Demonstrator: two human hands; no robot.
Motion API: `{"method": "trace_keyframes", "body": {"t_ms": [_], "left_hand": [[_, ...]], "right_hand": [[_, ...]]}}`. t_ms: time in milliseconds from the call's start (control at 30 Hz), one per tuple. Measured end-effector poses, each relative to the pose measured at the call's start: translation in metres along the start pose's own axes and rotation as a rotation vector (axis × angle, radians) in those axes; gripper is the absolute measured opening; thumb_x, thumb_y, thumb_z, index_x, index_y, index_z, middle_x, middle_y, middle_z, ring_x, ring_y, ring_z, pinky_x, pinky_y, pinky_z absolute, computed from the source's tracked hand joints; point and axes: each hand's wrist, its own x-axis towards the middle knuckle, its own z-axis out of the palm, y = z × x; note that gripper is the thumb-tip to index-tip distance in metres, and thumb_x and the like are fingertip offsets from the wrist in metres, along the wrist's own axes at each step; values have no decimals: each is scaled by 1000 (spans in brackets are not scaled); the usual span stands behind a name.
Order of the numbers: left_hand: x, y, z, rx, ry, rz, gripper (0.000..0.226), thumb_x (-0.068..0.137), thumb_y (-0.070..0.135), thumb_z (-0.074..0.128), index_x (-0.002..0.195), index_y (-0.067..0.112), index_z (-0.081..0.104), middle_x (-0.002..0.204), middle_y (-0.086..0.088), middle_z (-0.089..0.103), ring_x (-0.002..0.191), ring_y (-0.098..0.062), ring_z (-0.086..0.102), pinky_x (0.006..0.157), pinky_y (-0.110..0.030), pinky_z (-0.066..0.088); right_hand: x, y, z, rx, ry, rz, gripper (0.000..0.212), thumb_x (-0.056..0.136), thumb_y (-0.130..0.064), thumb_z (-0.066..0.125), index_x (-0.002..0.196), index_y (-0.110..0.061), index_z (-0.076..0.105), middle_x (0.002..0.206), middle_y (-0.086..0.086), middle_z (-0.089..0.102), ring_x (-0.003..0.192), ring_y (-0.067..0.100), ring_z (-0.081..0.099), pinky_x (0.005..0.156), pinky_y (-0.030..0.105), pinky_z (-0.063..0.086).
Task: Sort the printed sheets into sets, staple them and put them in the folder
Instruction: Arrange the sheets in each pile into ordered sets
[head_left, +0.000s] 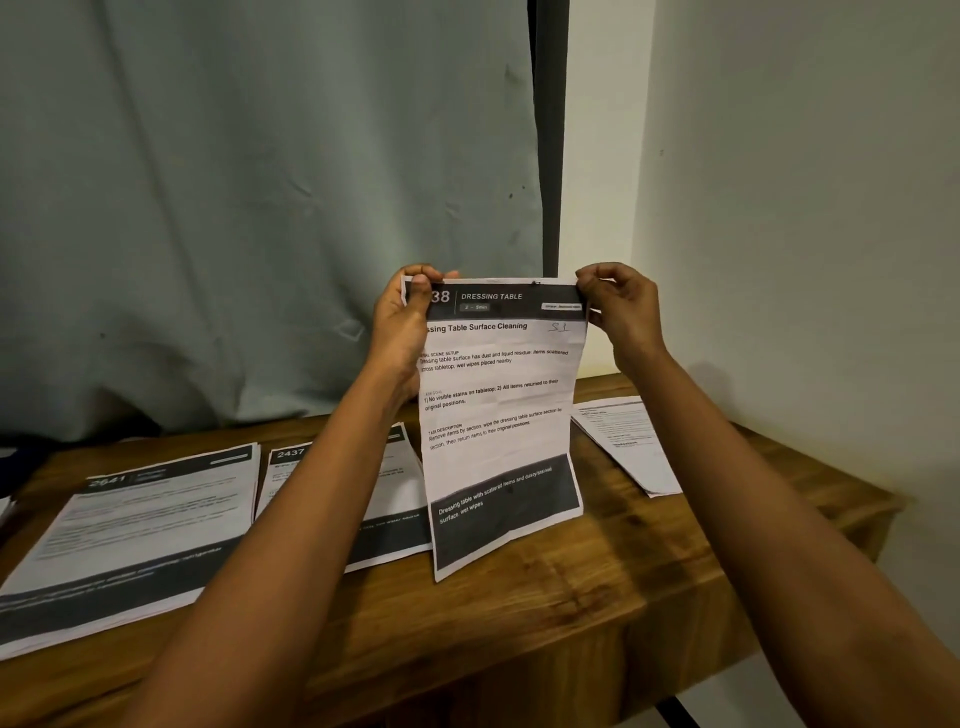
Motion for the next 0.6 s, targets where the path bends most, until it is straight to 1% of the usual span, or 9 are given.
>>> {"method": "trace_keyframes", "body": {"t_ms": [100,233,300,367,400,467,500,600], "left_hand": [[-1,0,-1,-21,9,-2,20,102,20,40,88,16,53,94,-4,71,77,-14,71,61,-28,57],[-1,-2,-2,-42,-4,5,20,102,19,41,87,16,53,93,-4,70,78,-15,70,63,-29,57],[1,-3,-3,-37,0,6,20,102,19,41,87,16,53,93,-4,70,77,-15,70,63,-29,57],[2,-1,-2,-20,3,4,20,102,19,41,87,16,54,94,-4,70,76,-15,70,61,-28,56],[4,0,-1,-9,7,-3,20,102,20,41,87,16,54,94,-4,70,74,-14,70,59,-28,56],[5,3,1,9,18,-29,21,102,20,41,87,17,55,93,-3,70,70,-13,70,56,-27,55],[6,4,2,12,20,-41,21,102,19,41,87,17,55,93,-3,70,69,-14,70,55,-27,55],[6,4,3,11,21,-64,22,103,19,41,85,17,55,94,-4,69,68,-14,69,55,-27,56]], "right_hand": [[-4,5,-4,-10,-2,-69,10,92,-10,61,101,-9,63,95,3,70,87,15,67,72,26,56],[-10,8,-6,21,16,-81,19,84,-4,69,99,-15,65,89,3,69,88,20,69,76,30,58],[-14,8,-4,38,43,-70,18,82,-1,70,95,-13,65,85,6,70,82,19,69,71,28,57],[-14,3,-1,63,77,-48,16,81,0,70,90,-12,65,82,6,70,75,14,68,65,25,55],[-12,0,0,91,91,-27,15,81,0,70,87,-13,66,81,6,69,73,13,67,64,26,55],[-8,-7,1,173,112,39,11,82,-2,69,84,-13,68,80,3,69,70,13,64,64,28,55],[-7,-10,3,211,122,84,9,84,-5,68,84,-13,68,78,1,69,68,11,63,61,27,53],[-6,-16,6,269,137,207,8,88,-9,65,83,-15,68,70,-3,65,53,4,59,50,18,46]]}}
